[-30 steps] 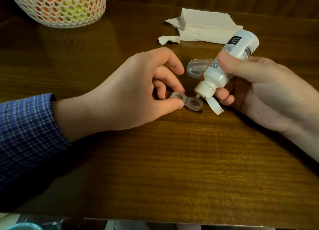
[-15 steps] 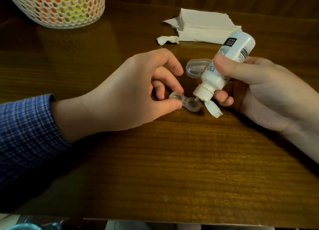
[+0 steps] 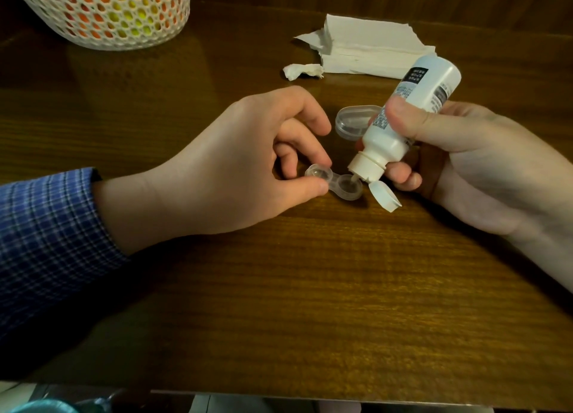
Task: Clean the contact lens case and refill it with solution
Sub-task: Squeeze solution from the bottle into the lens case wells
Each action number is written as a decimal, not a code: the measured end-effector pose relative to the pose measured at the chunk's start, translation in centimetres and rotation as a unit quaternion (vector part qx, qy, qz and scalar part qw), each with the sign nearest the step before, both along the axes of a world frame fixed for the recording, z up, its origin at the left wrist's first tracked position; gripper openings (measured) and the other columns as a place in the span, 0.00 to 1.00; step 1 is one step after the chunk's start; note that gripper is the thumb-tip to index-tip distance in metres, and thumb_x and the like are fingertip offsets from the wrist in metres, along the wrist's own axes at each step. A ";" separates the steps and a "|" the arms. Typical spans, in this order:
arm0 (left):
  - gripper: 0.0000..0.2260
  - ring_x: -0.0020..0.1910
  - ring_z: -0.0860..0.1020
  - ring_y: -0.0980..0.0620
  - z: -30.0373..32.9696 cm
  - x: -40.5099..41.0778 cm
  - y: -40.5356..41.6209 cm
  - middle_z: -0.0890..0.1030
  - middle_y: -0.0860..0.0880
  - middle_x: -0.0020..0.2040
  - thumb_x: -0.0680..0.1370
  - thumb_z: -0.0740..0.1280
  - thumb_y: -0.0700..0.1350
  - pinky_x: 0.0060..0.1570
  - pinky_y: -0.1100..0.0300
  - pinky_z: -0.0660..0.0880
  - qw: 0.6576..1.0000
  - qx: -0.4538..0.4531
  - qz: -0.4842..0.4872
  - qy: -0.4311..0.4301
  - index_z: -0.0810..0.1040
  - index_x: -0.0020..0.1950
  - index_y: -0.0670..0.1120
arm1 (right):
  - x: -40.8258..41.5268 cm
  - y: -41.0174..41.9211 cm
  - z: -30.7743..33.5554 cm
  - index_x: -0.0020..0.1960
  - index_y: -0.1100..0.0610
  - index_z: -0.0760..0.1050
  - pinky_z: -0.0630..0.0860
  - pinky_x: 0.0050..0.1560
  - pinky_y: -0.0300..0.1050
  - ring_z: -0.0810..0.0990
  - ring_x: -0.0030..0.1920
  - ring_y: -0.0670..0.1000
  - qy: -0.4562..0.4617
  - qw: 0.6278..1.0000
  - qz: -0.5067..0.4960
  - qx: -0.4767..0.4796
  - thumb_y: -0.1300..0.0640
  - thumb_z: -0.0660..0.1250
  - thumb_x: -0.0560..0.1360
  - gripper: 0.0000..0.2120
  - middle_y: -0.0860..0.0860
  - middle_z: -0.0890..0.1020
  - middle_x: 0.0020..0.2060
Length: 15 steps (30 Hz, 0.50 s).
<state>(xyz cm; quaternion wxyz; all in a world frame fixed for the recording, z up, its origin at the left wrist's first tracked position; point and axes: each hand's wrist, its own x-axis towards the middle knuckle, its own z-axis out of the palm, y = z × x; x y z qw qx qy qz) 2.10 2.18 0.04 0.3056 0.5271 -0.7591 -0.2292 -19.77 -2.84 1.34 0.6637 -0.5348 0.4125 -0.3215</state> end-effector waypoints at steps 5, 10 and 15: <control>0.21 0.39 0.83 0.58 0.0 0.0 0.0 0.86 0.59 0.48 0.71 0.78 0.49 0.37 0.71 0.77 1.000 -0.001 0.000 0.003 0.76 0.62 0.51 | -0.1 0.0 0.0 0.52 0.57 0.80 0.72 0.25 0.34 0.76 0.29 0.45 0.001 1.000 0.001 -0.003 0.49 0.72 0.68 0.16 0.51 0.83 0.36; 0.21 0.40 0.83 0.58 0.0 0.0 0.0 0.86 0.59 0.48 0.71 0.78 0.49 0.36 0.72 0.76 1.000 0.000 -0.001 0.005 0.76 0.61 0.51 | 0.0 0.2 0.1 0.52 0.57 0.80 0.71 0.26 0.34 0.76 0.29 0.45 0.009 1.000 -0.002 -0.008 0.49 0.73 0.67 0.17 0.52 0.84 0.37; 0.21 0.40 0.83 0.57 0.0 0.0 0.0 0.86 0.59 0.48 0.71 0.78 0.49 0.36 0.71 0.76 1.000 0.000 -0.001 0.004 0.76 0.62 0.50 | -0.6 -0.4 -0.2 0.52 0.57 0.80 0.70 0.25 0.34 0.76 0.29 0.45 0.004 1.000 0.009 -0.015 0.49 0.73 0.66 0.18 0.51 0.84 0.37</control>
